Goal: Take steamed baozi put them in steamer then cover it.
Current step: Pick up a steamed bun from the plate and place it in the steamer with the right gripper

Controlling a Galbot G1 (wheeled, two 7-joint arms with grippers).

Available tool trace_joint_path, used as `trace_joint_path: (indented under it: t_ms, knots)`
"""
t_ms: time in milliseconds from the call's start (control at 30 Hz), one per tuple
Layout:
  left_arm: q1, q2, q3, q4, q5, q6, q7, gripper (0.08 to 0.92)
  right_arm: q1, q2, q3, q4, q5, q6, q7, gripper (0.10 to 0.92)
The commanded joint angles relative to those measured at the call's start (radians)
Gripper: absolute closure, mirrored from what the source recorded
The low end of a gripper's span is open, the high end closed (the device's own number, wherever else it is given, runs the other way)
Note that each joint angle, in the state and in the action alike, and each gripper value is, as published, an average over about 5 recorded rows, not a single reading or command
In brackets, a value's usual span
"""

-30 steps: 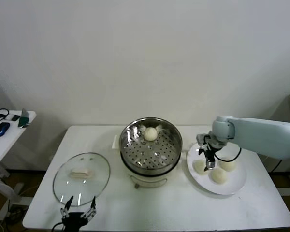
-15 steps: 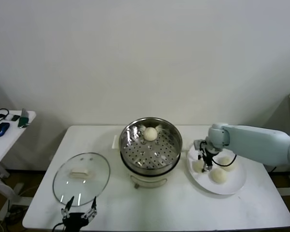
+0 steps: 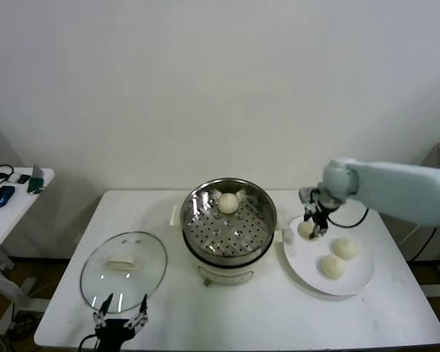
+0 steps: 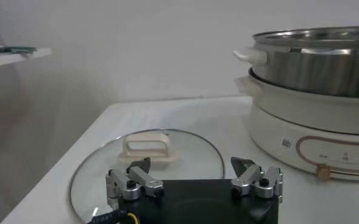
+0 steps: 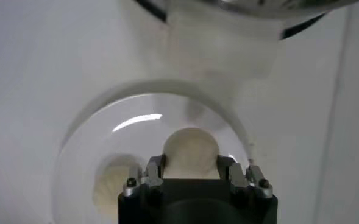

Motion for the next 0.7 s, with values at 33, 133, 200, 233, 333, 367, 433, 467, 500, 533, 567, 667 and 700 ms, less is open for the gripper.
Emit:
trace_joint_path:
  t_ms: [33,133,200,233,333,367,433,467,500,533,567,667,700]
  knots:
    - [-0.001,0.004,0.004,-0.013,0.001,0.000,0.001,0.177,0.387,0.066,-0.109,0.033,0.184,0.044,-0.092,0.440]
    - [-0.002,0.004,0.009,-0.016,0.000,-0.001,0.000,0.177,0.409,0.115,-0.043,0.090,0.287,0.003,-0.070,0.440]
    - [-0.002,0.004,0.011,-0.017,-0.001,-0.002,0.000,0.177,0.403,0.154,0.006,0.143,0.343,-0.029,-0.042,0.440]
    - [-0.003,0.004,0.011,-0.017,-0.001,-0.003,0.000,0.177,0.394,0.178,0.029,0.169,0.366,-0.046,-0.025,0.440]
    - [-0.006,0.004,0.011,-0.016,0.000,-0.003,0.000,0.177,0.341,0.253,0.087,0.218,0.408,-0.092,0.033,0.440]
    - [-0.008,0.004,0.011,-0.015,0.000,-0.003,0.001,0.177,0.314,0.281,0.101,0.225,0.414,-0.107,0.053,0.440]
    - [-0.010,0.003,0.011,-0.014,0.000,-0.002,0.001,0.177,0.255,0.337,0.118,0.227,0.417,-0.135,0.092,0.440]
    - [-0.011,0.003,0.011,-0.014,0.000,-0.001,0.002,0.177,0.227,0.361,0.122,0.224,0.413,-0.147,0.108,0.440]
    - [-0.012,0.003,0.011,-0.014,0.000,0.000,0.002,0.177,0.197,0.384,0.121,0.218,0.405,-0.156,0.121,0.440]
    - [-0.012,0.003,0.011,-0.014,-0.001,0.000,0.003,0.177,0.170,0.405,0.117,0.209,0.395,-0.163,0.133,0.440]
    - [-0.013,0.003,0.010,-0.013,-0.001,0.001,0.003,0.177,0.144,0.425,0.112,0.197,0.385,-0.169,0.142,0.440]
    - [-0.017,0.003,0.009,-0.011,-0.001,0.002,0.004,0.177,0.075,0.476,0.097,0.148,0.355,-0.181,0.164,0.440]
    - [-0.018,0.003,0.009,-0.010,-0.001,0.002,0.004,0.177,0.053,0.492,0.095,0.127,0.347,-0.186,0.172,0.439]
